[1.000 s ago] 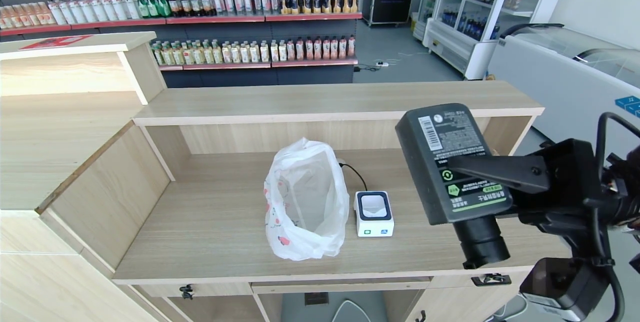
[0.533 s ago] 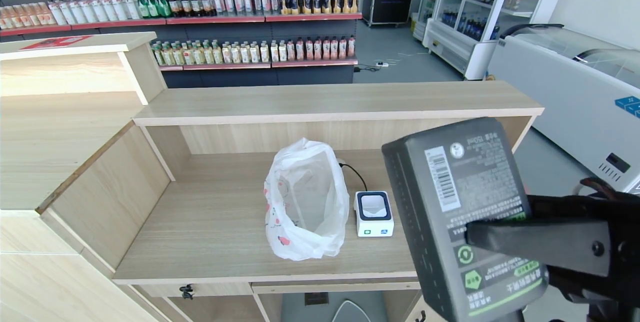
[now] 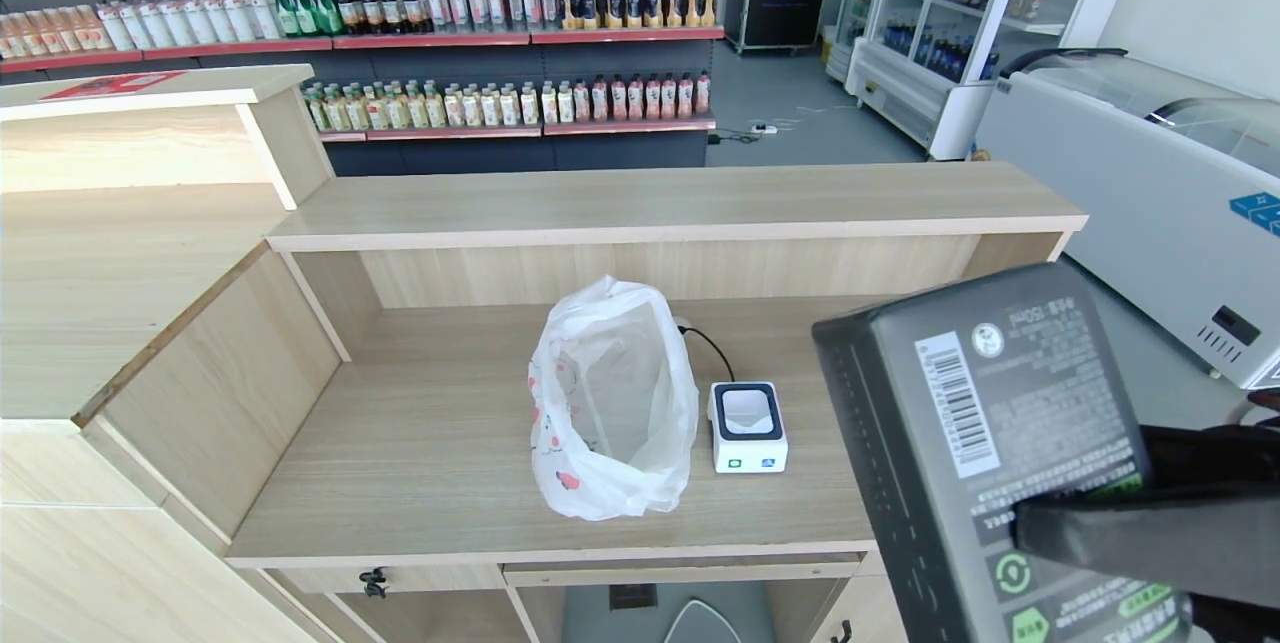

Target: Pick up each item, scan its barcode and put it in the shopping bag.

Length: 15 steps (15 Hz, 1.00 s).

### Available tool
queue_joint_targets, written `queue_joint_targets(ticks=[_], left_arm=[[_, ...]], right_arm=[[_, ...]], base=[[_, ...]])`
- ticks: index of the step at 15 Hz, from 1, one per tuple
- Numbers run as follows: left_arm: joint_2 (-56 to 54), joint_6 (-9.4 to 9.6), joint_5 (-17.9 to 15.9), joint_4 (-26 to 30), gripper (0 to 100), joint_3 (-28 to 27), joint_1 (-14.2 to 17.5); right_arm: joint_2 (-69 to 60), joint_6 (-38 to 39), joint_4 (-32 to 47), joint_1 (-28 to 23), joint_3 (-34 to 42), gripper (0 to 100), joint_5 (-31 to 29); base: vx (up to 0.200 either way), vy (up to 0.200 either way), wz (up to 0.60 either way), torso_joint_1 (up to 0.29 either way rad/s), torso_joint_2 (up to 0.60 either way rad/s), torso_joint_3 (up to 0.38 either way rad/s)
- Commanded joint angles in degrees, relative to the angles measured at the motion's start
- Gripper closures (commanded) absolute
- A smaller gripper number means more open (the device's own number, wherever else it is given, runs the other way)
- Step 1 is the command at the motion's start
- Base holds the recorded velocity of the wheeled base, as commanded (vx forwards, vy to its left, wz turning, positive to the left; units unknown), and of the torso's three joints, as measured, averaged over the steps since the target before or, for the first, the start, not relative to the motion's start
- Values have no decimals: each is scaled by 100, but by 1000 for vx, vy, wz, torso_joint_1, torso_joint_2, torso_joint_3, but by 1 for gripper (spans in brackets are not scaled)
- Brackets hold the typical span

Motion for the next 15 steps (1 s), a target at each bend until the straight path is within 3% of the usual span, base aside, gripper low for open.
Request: queue_joint_targets(ticks=[1,14,15], left_arm=[[2,-1,2,0,0,0,1],[2,-1,2,0,0,0,1],[2,-1,2,0,0,0,1]], right_arm=[[-72,6,-2,-76,-11,100,5],[-247,50,25,-146,42,100,-21],[-247,516,209,-217,-99,100,-241]], base=[[0,0,0,0,0,0],[0,0,0,0,0,0],[0,0,0,0,0,0]])
